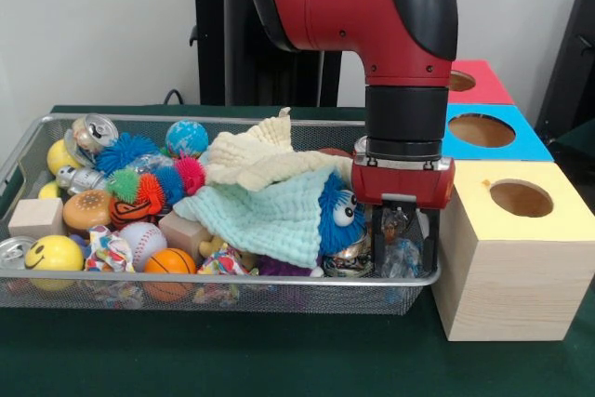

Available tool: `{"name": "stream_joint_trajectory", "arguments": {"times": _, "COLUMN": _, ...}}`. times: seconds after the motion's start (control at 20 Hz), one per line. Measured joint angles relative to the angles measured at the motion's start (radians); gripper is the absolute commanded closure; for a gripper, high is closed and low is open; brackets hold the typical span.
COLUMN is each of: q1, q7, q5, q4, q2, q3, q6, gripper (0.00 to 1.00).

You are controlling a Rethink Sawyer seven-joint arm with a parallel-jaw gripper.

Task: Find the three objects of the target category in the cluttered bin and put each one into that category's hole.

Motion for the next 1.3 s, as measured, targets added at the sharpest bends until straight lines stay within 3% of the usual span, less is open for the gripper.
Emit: {"name": "stream_joint_trajectory", "arguments": {"times": 1.3, "q1": 0.010, "q7": 0.000, "q5": -0.005, "q4": -0.014, "q2": 0.005, "q3": -0.012, "q6": -0.003, "gripper": 0.00}}
